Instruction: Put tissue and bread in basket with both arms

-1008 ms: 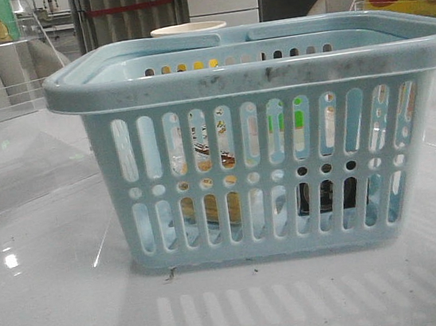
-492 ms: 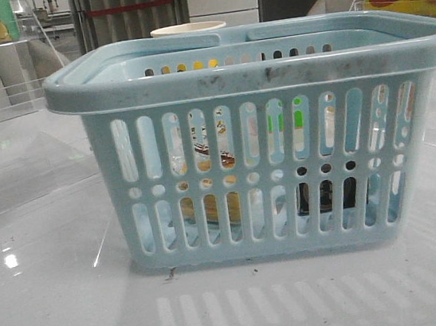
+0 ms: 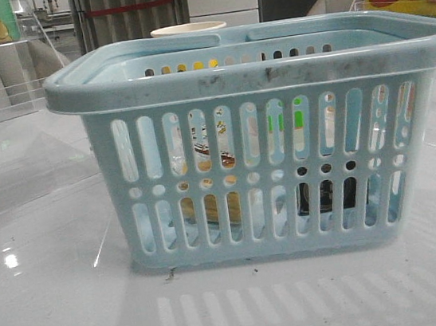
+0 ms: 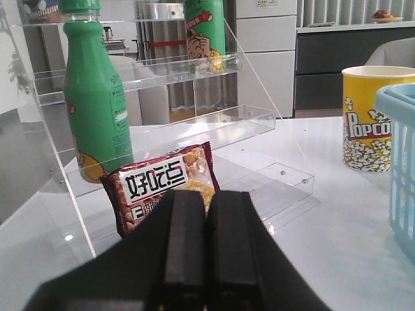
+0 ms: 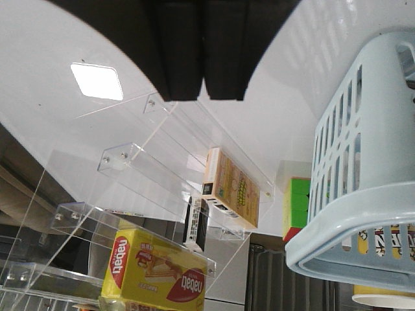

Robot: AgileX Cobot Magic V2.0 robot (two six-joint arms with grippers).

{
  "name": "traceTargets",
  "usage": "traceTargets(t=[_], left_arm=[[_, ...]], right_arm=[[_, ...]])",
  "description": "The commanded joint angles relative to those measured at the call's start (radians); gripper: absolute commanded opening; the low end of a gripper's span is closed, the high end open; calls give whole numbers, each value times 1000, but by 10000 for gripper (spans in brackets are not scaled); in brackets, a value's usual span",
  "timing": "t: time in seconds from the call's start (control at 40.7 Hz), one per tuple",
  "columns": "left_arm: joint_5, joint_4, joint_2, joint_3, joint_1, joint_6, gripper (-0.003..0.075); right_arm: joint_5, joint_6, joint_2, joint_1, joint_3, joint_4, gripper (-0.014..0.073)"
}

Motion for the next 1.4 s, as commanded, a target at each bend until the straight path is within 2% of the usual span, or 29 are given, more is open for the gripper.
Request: traceTargets(t=[0.0,0.148,0.295,0.369,1.377], left_arm=[[-86,-12,-16,2,2,-6,91],[-86,-12,-16,2,2,-6,91],[-86,-12,-16,2,2,-6,91],[-86,-12,-16,2,2,-6,91],[-86,-12,-16,2,2,-6,91]], right_arm=[[-121,-9,-19,-3,0,-4,53],[-162,7,-19,-3,0,-24,53],[-182,201,-19,-3,0,-197,53],[-188,244,-19,-3,0,-213,53],[-184,212,-19,67,0,-181,53]])
